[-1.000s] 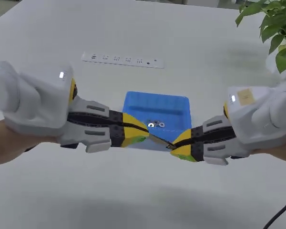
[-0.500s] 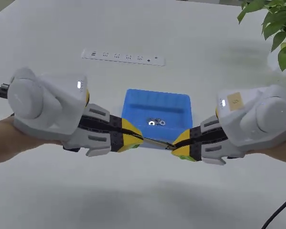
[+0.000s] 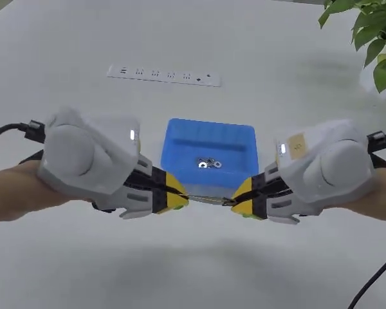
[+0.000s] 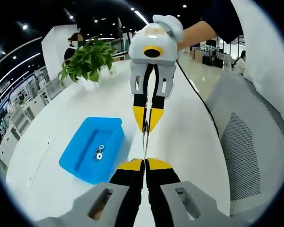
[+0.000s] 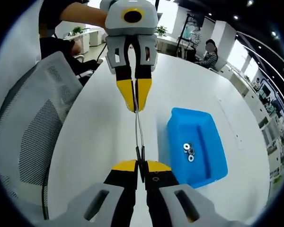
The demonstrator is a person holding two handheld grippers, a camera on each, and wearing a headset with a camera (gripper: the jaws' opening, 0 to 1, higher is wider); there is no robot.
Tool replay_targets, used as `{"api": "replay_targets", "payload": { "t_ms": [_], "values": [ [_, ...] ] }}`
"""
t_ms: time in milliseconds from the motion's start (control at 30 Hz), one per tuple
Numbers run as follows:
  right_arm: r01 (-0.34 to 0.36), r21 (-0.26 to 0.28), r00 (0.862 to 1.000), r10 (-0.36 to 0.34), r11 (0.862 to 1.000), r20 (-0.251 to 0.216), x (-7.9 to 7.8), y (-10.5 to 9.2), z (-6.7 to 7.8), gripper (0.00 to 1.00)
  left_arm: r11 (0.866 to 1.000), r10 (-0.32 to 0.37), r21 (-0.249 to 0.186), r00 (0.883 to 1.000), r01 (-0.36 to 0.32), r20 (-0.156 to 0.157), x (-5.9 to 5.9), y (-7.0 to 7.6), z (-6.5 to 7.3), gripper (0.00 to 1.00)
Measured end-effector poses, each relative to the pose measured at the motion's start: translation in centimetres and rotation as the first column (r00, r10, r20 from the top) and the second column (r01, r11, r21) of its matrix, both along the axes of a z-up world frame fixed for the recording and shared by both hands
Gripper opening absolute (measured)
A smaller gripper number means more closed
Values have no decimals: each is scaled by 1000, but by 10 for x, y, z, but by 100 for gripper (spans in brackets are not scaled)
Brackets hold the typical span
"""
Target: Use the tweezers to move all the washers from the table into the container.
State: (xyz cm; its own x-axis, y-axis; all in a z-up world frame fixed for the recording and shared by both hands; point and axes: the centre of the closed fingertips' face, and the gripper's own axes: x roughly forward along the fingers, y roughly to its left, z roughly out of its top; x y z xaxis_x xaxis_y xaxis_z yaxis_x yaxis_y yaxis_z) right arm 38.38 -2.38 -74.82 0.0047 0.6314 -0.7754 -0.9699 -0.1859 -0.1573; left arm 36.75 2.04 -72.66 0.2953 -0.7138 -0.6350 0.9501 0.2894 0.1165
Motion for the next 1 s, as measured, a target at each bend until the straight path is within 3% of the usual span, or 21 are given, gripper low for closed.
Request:
{"api": "replay_targets", "payload": {
  "t_ms": [233,467,733,1000],
  "values": [
    [-24,2,1000,24,1000,7,-2,7,-2,6,990,2,141,999,2,-34,1,12,-31,5],
    [-26,-57,1000,26,998,-6,-2,7,-30,6,974,-8,224,997,25,-76,5,11,-61,5],
    [26,-75,998,-30,997,-48,3,4,-44,6,970,-1,241,995,26,-102,9,10,-75,5],
    [36,-109,997,-43,993,-57,6,4,-54,7,967,3,254,993,27,-117,12,10,-81,5]
  ]
}}
